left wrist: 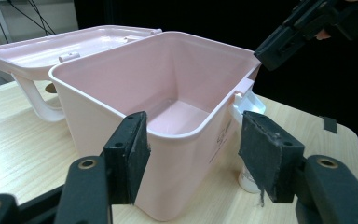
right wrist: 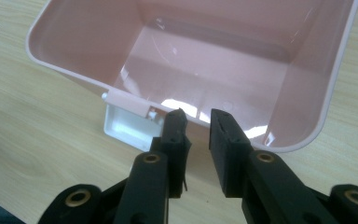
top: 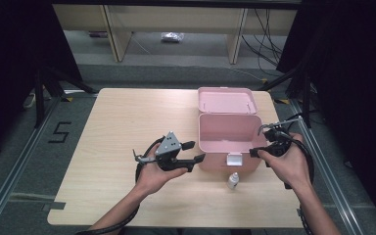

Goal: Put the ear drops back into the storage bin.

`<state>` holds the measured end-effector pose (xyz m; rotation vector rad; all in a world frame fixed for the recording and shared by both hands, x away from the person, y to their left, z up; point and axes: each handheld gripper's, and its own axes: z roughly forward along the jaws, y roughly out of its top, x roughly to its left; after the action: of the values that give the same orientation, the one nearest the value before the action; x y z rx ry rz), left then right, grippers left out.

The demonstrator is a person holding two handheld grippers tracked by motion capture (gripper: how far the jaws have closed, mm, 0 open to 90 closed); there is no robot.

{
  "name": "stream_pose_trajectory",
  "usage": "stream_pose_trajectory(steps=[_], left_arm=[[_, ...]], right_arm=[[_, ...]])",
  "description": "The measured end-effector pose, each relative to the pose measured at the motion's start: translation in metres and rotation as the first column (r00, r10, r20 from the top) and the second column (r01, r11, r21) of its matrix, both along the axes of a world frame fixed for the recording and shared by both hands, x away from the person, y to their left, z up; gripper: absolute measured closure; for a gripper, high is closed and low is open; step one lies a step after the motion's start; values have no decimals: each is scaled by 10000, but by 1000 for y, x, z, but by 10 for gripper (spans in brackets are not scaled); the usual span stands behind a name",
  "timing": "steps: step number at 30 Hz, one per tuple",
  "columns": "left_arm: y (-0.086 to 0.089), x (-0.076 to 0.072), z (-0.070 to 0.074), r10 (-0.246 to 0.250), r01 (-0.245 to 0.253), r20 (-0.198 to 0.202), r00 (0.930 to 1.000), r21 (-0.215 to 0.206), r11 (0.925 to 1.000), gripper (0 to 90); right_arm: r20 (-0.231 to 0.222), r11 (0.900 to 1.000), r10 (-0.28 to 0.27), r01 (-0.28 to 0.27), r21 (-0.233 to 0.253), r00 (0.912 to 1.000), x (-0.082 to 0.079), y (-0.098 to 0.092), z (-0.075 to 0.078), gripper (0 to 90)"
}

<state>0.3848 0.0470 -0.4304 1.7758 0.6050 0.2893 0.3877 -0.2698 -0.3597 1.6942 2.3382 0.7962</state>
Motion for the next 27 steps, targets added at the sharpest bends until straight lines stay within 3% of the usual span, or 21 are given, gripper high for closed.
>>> stream_pose_trajectory(steps=[2, 6, 8, 9, 10, 11, 13, 14, 16, 18, 22, 25, 27], left_arm=[[0, 1, -1, 51, -51, -6, 10000, 27, 10000, 413], [0, 3, -2, 24, -24, 10, 10000, -115, 9999, 412], [0, 1, -2, 56, -56, -51, 10000, -75, 10000, 411], [0, 1, -1, 39, -39, -21, 10000, 40, 10000, 411], [0, 0, -1, 10, -10, -8, 10000, 16, 10000, 411], [0, 0, -1, 6, -6, -5, 10000, -6, 10000, 411], [1, -1, 0, -61, 60, 77, 10000, 54, 10000, 410], [2, -1, -1, -18, 18, 26, 10000, 10, 10000, 410], [2, -2, -1, -56, 56, 47, 10000, 65, 10000, 410], [3, -2, -1, -70, 70, 35, 10000, 75, 9999, 410], [2, -3, -2, -116, 115, 52, 9999, 67, 9999, 410], [2, -4, -1, -97, 96, 68, 9999, 130, 9999, 409], [2, -4, -1, -56, 55, 64, 10000, 117, 9999, 409]], right_arm=[[183, 9994, 270, -266, -239, 9995, 1, -3, 1, 765], [97, 9989, 308, -304, -366, 9995, 0, -3, 1, 765], [-194, 9989, 278, -285, -361, 9994, -1, -1, 1, 765], [-385, 9997, 15, -26, -262, 9993, -3, 2, 1, 765], [-293, 9984, 246, -261, -510, 9993, -2, 1, 2, 763], [-480, 9988, 210, -230, -422, 9986, -3, 3, 1, 763], [-436, 9982, 316, -338, -497, 9985, -5, 5, 2, 761], [-729, 9987, 176, -210, -468, 9972, -8, 8, 4, 761], [-696, 9973, 422, -462, -572, 9967, -8, 8, 2, 757], [-1209, 9981, 126, -199, -589, 9926, -11, 16, 1, 749], [-1727, 9942, 345, -515, -946, 9844, -13, 22, -5, 726], [-1968, 9921, 336, -565, -1117, 9799, -14, 27, -8, 718], [-2037, 9890, 683, -930, -1146, 9767, -12, 31, -12, 710]])
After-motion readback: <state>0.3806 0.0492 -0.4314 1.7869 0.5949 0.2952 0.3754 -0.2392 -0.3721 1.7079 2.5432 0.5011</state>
